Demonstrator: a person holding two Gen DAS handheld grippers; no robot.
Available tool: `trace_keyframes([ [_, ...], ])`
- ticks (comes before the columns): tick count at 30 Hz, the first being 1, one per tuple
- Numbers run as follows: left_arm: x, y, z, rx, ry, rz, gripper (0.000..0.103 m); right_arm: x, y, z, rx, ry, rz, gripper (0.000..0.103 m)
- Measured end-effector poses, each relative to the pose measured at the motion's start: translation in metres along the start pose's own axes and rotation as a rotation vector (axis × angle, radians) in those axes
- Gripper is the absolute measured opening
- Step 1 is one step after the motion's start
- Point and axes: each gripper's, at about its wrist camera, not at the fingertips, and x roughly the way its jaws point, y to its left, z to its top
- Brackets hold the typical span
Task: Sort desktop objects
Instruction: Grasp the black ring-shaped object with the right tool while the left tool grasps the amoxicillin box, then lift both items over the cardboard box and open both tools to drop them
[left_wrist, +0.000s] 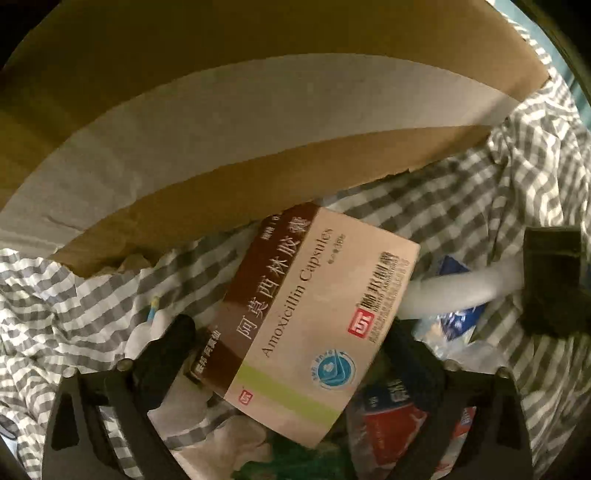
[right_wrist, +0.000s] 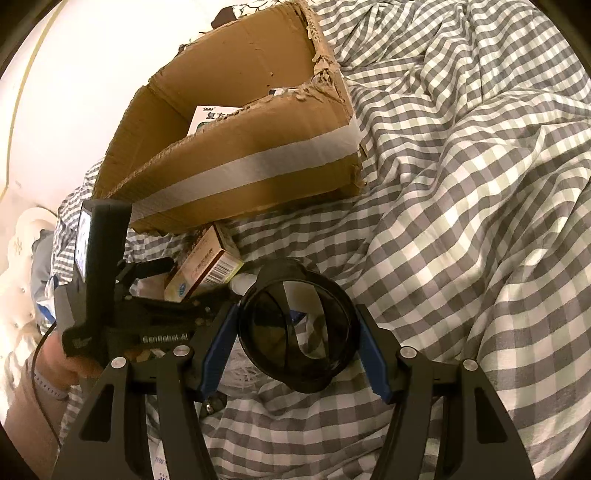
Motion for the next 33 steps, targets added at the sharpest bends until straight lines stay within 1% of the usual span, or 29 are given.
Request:
trace_keyframes([
  [4,-0.007,0.009,-0.01,0.003,-0.011,-0.003,0.092,0.0,0.0,0.0,-0.001,0.0,0.002,0.062],
  [9,-0.032,0.034,-0.026,-0.119,-0.069,-0.064,0.089,0.001,0.0,0.001,-0.007,-0.001,0.001,0.062],
  [12,-0.046,0.04,-0.036,-0.157,-0.094,-0.117,0.087,-0.002,0.005,0.0,-0.026,-0.012,-0.007,0.062],
  [13,-0.051,0.042,-0.04,-0.167,-0.103,-0.126,0.078,-0.004,0.007,0.0,-0.034,-0.017,-0.01,0.062],
  [14,-0.055,0.042,-0.043,-0.167,-0.112,-0.142,0.041,-0.007,0.009,0.0,-0.043,-0.023,-0.016,0.062],
  [15,-0.06,0.043,-0.044,-0.168,-0.115,-0.13,0.041,-0.009,0.011,-0.001,-0.049,-0.028,-0.022,0.062],
  [16,-0.069,0.027,-0.043,-0.183,-0.107,-0.125,0.041,-0.012,0.013,-0.001,-0.055,-0.031,-0.024,0.062],
  [17,-0.072,0.028,-0.043,-0.18,-0.104,-0.122,0.04,-0.014,0.014,-0.001,-0.058,-0.033,-0.023,0.062],
  [18,-0.073,0.029,-0.042,-0.164,-0.114,-0.096,0.038,-0.017,0.015,-0.002,-0.057,-0.037,-0.022,0.062],
  [20,-0.071,0.035,-0.038,-0.126,-0.102,-0.07,0.038,-0.02,0.017,-0.003,-0.076,-0.033,-0.015,0.062],
  [21,-0.067,0.039,-0.04,-0.112,-0.101,-0.036,0.038,-0.022,0.018,-0.004,-0.077,-0.035,-0.017,0.062],
  [22,-0.062,0.04,-0.041,-0.091,-0.092,0.018,0.038,-0.023,0.019,-0.005,-0.079,-0.036,-0.02,0.062],
  [23,-0.055,0.036,-0.039,-0.053,-0.068,0.105,0.04,-0.025,0.02,-0.007,-0.081,-0.036,-0.022,0.062],
  [24,-0.051,0.032,-0.035,-0.016,-0.053,0.155,0.041,-0.026,0.02,-0.008,-0.081,-0.035,-0.024,0.062],
  [25,-0.051,0.033,-0.037,-0.003,-0.052,0.154,0.039,-0.026,0.021,-0.008,-0.082,-0.033,-0.025,0.062],
  [26,-0.051,0.034,-0.039,-0.007,-0.062,0.132,0.034,-0.026,0.021,-0.009,-0.082,-0.031,-0.026,0.062],
  [27,-0.052,0.036,-0.041,-0.023,-0.069,0.095,0.031,-0.027,0.022,-0.009,-0.083,-0.03,-0.027,0.062],
  [30,-0.065,0.039,-0.042,-0.063,-0.103,0.094,0.03,-0.028,0.024,-0.009,-0.091,-0.031,-0.032,0.062],
  [33,-0.096,0.036,-0.044,-0.067,-0.171,0.062,0.03,-0.039,0.031,-0.004,-0.111,-0.052,-0.015,0.062],
])
